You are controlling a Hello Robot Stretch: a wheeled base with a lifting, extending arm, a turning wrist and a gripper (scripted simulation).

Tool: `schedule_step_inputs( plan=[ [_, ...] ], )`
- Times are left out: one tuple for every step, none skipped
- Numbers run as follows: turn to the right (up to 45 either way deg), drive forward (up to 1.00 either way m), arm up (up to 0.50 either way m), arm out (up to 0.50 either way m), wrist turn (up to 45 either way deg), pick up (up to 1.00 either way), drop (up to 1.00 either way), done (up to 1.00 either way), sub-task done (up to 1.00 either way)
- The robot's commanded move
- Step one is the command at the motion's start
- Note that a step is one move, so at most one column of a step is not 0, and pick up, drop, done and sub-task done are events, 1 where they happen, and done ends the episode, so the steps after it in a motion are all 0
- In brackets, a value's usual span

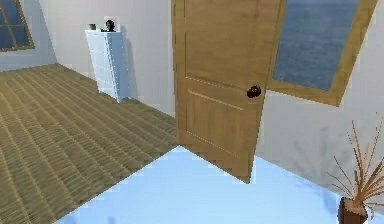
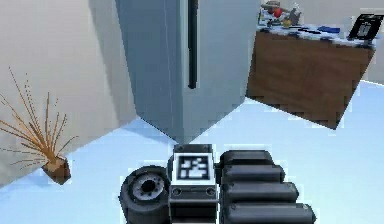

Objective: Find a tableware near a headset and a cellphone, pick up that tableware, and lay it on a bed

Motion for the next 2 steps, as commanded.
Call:
schedule_step_inputs(
  plan=[
    [0.0,0.45,0.0,0.0,0.0,0.0,0.0,0.0,0.0],
    [-33.0,0.0,0.0,0.0,0.0,0.0,0.0,0.0,0.0]
  ],
)
